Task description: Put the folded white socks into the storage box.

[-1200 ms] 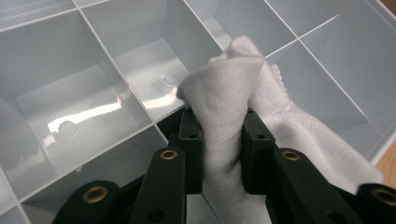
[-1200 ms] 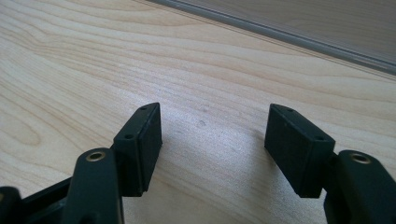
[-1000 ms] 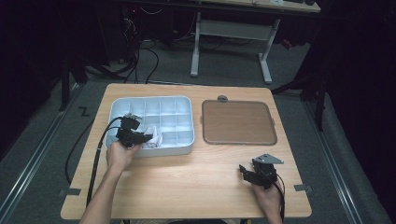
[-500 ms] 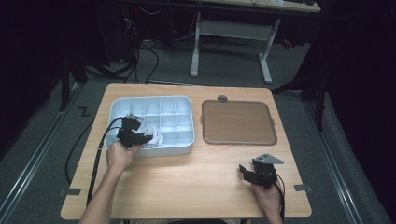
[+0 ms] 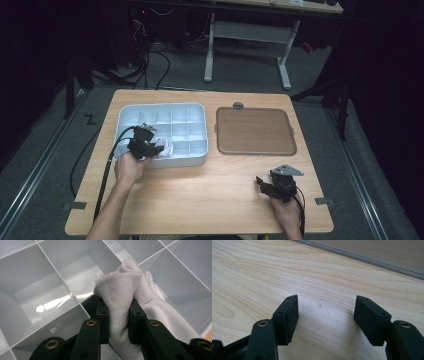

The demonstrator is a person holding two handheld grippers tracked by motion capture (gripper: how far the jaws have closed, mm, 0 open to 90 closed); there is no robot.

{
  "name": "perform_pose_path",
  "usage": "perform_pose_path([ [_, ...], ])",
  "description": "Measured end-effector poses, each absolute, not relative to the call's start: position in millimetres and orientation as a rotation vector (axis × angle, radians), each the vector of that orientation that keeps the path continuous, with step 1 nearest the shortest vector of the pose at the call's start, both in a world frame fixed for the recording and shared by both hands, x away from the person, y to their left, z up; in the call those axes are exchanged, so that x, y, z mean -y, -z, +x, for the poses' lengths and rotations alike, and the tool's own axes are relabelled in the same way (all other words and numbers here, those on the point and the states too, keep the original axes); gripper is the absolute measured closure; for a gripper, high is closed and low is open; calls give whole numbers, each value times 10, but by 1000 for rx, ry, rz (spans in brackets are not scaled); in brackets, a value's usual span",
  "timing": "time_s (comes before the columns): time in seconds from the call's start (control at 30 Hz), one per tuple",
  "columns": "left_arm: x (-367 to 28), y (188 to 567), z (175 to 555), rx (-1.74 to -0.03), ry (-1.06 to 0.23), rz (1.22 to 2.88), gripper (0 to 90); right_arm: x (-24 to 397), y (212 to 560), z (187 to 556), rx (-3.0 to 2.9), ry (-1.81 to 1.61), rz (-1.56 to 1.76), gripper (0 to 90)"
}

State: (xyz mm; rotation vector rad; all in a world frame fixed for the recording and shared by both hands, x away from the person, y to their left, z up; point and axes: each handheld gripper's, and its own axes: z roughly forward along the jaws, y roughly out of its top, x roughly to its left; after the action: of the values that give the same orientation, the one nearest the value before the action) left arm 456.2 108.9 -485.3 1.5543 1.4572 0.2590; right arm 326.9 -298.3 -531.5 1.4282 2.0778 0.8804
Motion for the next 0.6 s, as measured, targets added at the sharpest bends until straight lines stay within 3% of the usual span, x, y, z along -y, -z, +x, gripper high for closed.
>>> perform_pose_path([
  [0.6,-991,4934,4545,-1449,-319,1642,759,2983,5315,3269,-2078,-881,1429,369],
])
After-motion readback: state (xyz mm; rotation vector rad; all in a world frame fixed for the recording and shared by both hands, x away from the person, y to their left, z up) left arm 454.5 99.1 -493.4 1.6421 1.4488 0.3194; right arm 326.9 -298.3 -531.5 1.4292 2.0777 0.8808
